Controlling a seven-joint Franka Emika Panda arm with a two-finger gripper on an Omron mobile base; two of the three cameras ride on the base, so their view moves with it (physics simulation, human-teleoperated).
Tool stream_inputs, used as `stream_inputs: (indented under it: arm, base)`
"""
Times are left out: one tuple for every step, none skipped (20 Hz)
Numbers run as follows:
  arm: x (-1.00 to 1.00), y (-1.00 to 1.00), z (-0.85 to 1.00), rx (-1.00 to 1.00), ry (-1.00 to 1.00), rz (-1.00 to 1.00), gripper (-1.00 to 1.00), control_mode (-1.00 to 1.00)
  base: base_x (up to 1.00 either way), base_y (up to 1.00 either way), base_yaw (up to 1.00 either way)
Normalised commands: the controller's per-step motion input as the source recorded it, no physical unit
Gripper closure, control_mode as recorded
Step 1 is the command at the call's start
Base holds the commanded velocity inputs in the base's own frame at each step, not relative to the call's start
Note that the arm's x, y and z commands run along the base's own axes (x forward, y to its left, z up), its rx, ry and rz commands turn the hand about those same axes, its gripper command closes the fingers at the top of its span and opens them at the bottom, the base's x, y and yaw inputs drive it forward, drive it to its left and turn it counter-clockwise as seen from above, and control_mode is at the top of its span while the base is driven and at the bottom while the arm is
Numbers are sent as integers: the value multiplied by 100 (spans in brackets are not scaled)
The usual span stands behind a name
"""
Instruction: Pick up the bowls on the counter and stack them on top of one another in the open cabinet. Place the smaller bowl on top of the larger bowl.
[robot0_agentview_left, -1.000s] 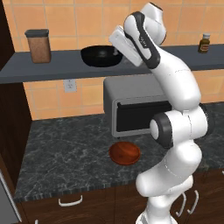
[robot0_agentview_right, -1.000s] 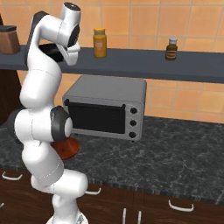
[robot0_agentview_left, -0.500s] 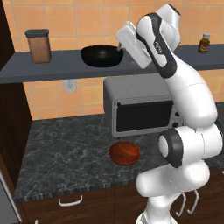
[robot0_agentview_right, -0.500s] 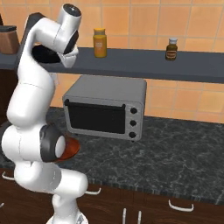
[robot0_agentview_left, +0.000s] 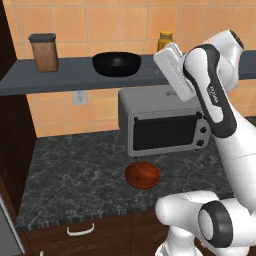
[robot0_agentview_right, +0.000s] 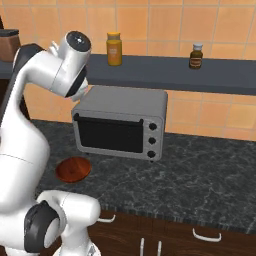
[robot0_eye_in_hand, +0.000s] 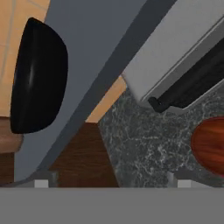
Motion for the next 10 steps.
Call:
stream_inputs:
  arm:
    - [-100,-54,-50,0,0,2,-100,-100]
    - [-100,-55,-54,0,0,3,-100,-100]
    - [-100,-55,-57,0,0,2,-100,-100]
    - [-100,-56,-54,0,2,2,-100,-100]
    - [-85,-54,-53,0,7,3,-100,-100]
    - [-59,-36,-55,0,17,3,-100,-100]
    - [-53,-41,-63,0,18,3,-100,-100]
    - [-34,-36,-76,-1,19,4,-100,-100]
    - [-21,-39,-80,-2,16,5,-100,-100]
    - [-17,-37,-82,-3,13,5,-100,-100]
  base:
    - [0,0,0]
    - [0,0,0]
    - [0,0,0]
    - [0,0,0]
    - [0,0,0]
    - [0,0,0]
    - [0,0,0]
    - [0,0,0]
    - [0,0,0]
    - [0,0,0]
